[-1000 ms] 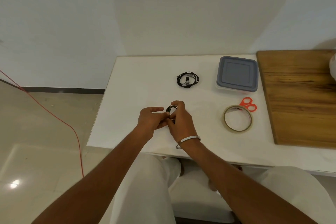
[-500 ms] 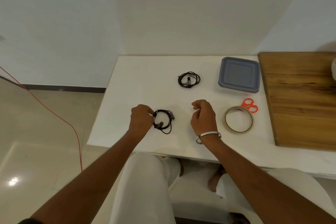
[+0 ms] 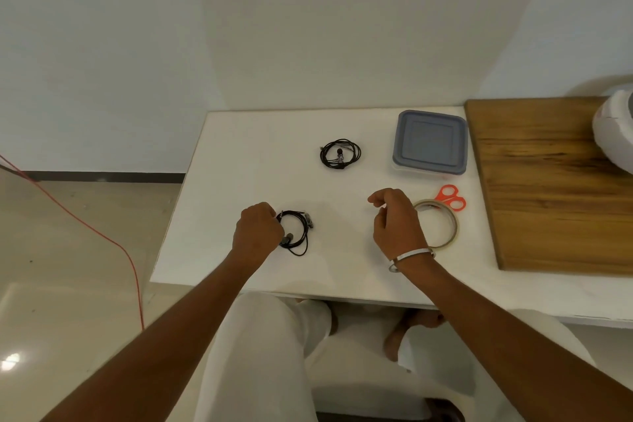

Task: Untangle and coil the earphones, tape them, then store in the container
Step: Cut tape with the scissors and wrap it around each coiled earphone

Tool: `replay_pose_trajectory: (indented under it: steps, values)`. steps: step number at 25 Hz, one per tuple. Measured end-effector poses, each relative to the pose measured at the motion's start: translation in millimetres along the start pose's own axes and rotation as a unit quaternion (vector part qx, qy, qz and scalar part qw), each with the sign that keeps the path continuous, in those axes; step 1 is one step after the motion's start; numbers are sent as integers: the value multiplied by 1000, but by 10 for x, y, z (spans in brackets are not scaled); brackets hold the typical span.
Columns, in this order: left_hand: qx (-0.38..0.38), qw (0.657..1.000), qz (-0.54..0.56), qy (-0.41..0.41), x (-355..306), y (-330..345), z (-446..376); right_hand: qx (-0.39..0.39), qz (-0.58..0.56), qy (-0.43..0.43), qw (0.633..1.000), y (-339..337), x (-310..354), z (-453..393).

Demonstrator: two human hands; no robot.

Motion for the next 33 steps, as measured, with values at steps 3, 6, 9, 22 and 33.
replay_pose_trajectory:
  steps: [3,6,9,22,33]
  values:
    - [-66,996,-64,12,-156,-21,109,2,51,-15,999,-240,-121,55]
    - [-95,993,12,64,-412,-8,326,33,111,-6,993,-425,-298,172]
    - [-95,975,70,189,-737,182,606,108,152,51,981,-475,-488,314]
    - [138,954,173,203,-1261,997,1035,170,208,53,962,-531,-460,412]
    - [155,930,289,167,-1307,887,1091,86,119,44,988,-637,-356,391]
Point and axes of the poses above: each hand's wrist, its own z-axis away from the middle knuckle, its own y-axis out of the palm, x = y × z, the point moved 5 cm from there along -z, towards the middle knuckle, and after that the axes turned 14 degrees about -y, right-handed, at the moved point
